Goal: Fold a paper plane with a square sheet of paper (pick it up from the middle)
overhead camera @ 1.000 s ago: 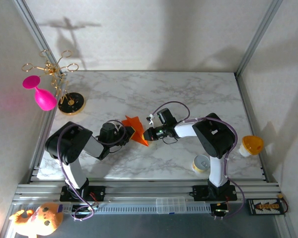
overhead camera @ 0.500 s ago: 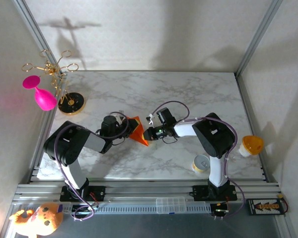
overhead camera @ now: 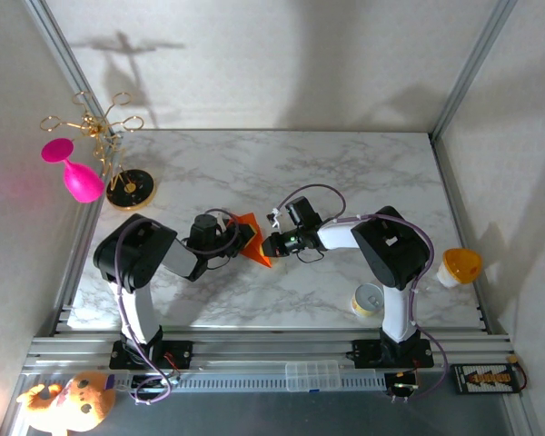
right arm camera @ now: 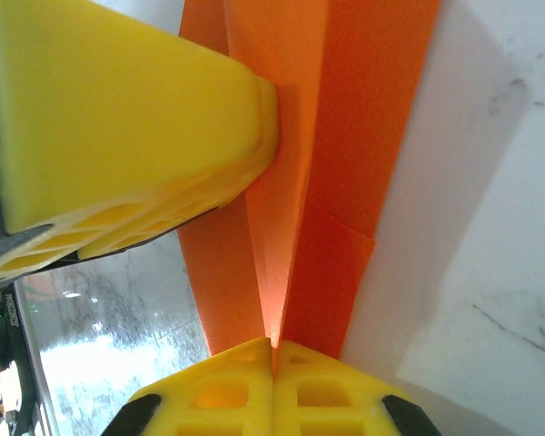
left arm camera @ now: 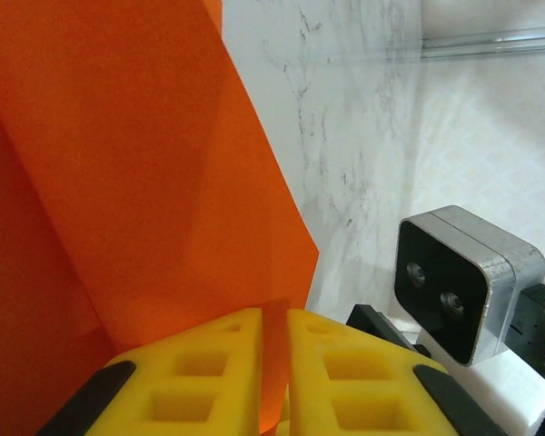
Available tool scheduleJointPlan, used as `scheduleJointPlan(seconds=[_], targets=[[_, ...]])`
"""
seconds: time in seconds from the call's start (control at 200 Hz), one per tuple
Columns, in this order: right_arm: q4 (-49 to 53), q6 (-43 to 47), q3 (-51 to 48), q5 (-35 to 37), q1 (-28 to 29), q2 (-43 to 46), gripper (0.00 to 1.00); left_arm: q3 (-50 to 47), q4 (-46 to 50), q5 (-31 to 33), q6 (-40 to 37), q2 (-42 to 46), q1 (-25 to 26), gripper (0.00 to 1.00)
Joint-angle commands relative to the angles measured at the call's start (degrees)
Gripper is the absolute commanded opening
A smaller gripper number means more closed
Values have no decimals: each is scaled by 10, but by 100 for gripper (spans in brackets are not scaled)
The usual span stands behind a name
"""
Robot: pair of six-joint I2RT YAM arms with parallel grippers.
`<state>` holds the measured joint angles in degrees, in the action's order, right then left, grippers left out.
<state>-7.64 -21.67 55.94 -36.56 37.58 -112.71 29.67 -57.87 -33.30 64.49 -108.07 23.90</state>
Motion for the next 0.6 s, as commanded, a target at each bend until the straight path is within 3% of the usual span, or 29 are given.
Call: scheduleJointPlan(seconds=[0.0,0.31,0.596], targets=[[85,22,-27,126,0,-64,1,2,-16,-7,-8,-12,3,15],[92,24,-20,125,0,-59,4,-3,-10,0,-7,-23,3,15],[109,20,5,99,0,-28,17,-14,7,16,-16,-26,3,14]])
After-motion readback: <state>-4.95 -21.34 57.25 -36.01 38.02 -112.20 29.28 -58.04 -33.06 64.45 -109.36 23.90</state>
